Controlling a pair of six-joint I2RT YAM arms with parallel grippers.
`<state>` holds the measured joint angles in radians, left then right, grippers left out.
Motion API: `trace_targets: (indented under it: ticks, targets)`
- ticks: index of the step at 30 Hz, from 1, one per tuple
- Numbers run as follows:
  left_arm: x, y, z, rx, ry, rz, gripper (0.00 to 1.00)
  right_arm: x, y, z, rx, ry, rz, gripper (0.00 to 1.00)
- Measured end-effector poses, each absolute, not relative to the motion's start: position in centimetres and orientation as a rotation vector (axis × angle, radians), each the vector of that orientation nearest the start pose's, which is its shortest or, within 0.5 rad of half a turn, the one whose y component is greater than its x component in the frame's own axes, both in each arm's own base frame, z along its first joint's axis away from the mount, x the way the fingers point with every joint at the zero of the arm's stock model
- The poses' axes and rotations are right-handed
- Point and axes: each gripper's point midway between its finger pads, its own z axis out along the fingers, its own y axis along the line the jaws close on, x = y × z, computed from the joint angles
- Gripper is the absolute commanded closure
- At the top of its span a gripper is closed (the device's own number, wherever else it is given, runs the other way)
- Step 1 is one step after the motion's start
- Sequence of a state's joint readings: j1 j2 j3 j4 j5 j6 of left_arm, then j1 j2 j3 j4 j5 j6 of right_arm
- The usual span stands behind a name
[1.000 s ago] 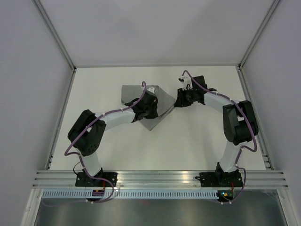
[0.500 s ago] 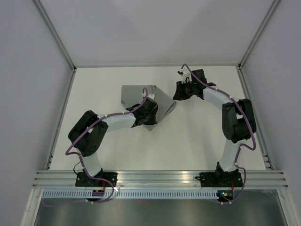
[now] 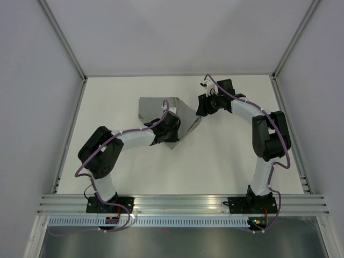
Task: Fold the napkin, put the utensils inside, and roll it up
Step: Fold the napkin
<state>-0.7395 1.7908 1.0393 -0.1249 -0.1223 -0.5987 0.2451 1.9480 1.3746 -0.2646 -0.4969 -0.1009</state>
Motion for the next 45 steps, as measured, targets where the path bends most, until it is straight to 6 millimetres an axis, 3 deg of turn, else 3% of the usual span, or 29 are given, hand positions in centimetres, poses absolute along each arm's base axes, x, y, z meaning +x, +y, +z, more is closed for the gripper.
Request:
trace_targets:
  ticks: [3, 8, 13, 25, 30, 34, 45]
  targets:
    - [31.8, -29.3, 3.3, 0.12, 2.486, -0.44, 0.97, 44.2, 19.7, 7.2, -0.66, 2.297, 0.692, 0.44]
    - [31.9, -29.4, 3.5, 0.12, 2.482, -0.443, 0.98, 43.0, 19.8, 4.7, -0.692, 2.361, 0.737, 0.44]
    - [31.9, -29.4, 3.5, 0.12, 2.482, -0.444, 0.98, 42.3, 19.6, 3.1, -0.709, 2.406, 0.742, 0.51]
    - [31.7, -29.7, 3.6, 0.132, 2.486, -0.463, 0.98, 42.4, 20.0, 3.3, -0.707, 2.391, 0.766, 0.59]
    - [31.4, -30.0, 3.6, 0.143, 2.489, -0.475, 0.98, 42.5, 20.1, 3.4, -0.703, 2.381, 0.776, 0.68]
    - [31.2, -30.3, 3.6, 0.154, 2.491, -0.483, 0.98, 42.6, 20.2, 3.4, -0.704, 2.374, 0.783, 0.68]
    - [30.9, -30.4, 3.1, 0.163, 2.506, -0.488, 0.98, 41.6, 20.2, 2.3, -0.707, 2.375, 0.805, 0.55]
